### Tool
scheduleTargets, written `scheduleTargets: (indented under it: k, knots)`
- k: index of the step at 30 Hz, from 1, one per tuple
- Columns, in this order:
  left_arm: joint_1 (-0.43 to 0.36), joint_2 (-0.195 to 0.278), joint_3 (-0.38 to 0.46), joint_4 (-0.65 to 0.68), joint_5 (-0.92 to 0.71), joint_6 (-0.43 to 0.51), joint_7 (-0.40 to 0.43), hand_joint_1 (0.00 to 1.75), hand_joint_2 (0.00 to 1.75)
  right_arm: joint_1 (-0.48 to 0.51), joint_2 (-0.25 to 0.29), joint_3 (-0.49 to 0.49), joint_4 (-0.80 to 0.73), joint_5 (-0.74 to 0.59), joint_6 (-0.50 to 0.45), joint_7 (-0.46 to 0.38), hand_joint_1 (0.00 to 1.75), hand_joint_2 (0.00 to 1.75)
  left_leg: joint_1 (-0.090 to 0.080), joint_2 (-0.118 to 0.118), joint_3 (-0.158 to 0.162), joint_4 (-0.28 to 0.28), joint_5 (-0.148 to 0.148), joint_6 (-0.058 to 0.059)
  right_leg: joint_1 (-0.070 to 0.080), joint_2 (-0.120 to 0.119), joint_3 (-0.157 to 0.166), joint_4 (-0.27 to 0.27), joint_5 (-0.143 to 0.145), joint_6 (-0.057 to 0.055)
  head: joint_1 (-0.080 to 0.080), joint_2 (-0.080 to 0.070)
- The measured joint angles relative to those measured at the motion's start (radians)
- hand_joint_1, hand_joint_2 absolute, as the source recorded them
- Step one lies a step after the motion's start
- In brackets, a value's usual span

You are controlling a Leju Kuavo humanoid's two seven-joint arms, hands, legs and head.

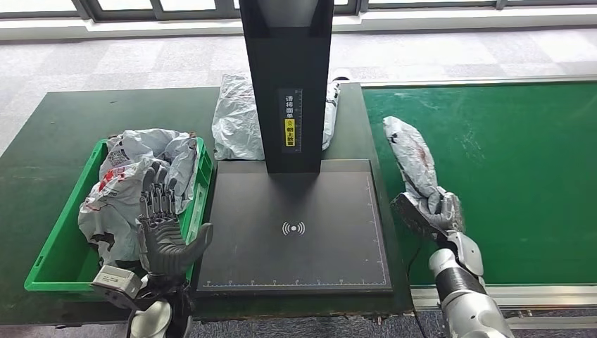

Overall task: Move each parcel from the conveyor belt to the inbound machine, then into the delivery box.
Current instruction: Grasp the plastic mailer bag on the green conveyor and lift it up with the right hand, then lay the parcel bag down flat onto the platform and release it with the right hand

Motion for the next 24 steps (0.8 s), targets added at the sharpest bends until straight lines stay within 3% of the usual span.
scheduleTargets:
  k: [3, 5, 10, 17, 24]
  knots:
    - [-0.004, 0.0, 0.002, 0.025, -0.001, 0.003, 0.0, 0.0, 1.75, 0.064, 0.101, 0.058, -0.082, -0.105, 0.048, -0.134, 1.75, 1.75, 0.002, -0.001, 0.0, 0.0, 0.0, -0.001, 0.002, -0.001, 0.0, 0.0, -0.001, -0.001, 0.0, 0.0]
    - [-0.006, 0.0, 0.002, 0.039, -0.006, 0.005, 0.0, 0.0, 1.75, 0.118, 0.158, 0.113, -0.142, -0.177, 0.074, -0.177, 1.75, 1.75, 0.002, 0.0, 0.0, 0.0, -0.001, -0.002, 0.002, 0.0, 0.0, 0.0, -0.002, -0.002, 0.0, 0.0]
    - [-0.018, -0.001, 0.002, 0.103, -0.029, 0.008, 0.0, 0.0, 1.75, 0.242, 0.238, 0.339, -0.286, -0.37, 0.134, -0.181, 1.75, 1.75, 0.002, 0.009, 0.002, 0.0, -0.004, -0.006, 0.002, 0.008, -0.002, 0.0, -0.002, -0.004, 0.0, 0.0]
    - [-0.059, -0.002, -0.005, 0.213, -0.041, 0.026, 0.0, 0.0, 1.75, 0.284, 0.267, 0.582, -0.363, -0.456, 0.144, -0.154, 1.75, 1.75, 0.002, 0.013, 0.002, 0.0, -0.004, -0.006, 0.003, 0.012, -0.003, 0.0, 0.0, -0.006, 0.0, 0.0]
    - [-0.066, -0.002, -0.011, 0.253, -0.046, 0.027, 0.0, 0.0, 1.75, 0.285, 0.267, 0.662, -0.381, -0.466, 0.15, -0.151, 1.75, 1.75, 0.002, 0.014, 0.002, 0.0, -0.004, -0.006, 0.003, 0.013, -0.004, 0.0, 0.0, -0.007, 0.0, 0.0]
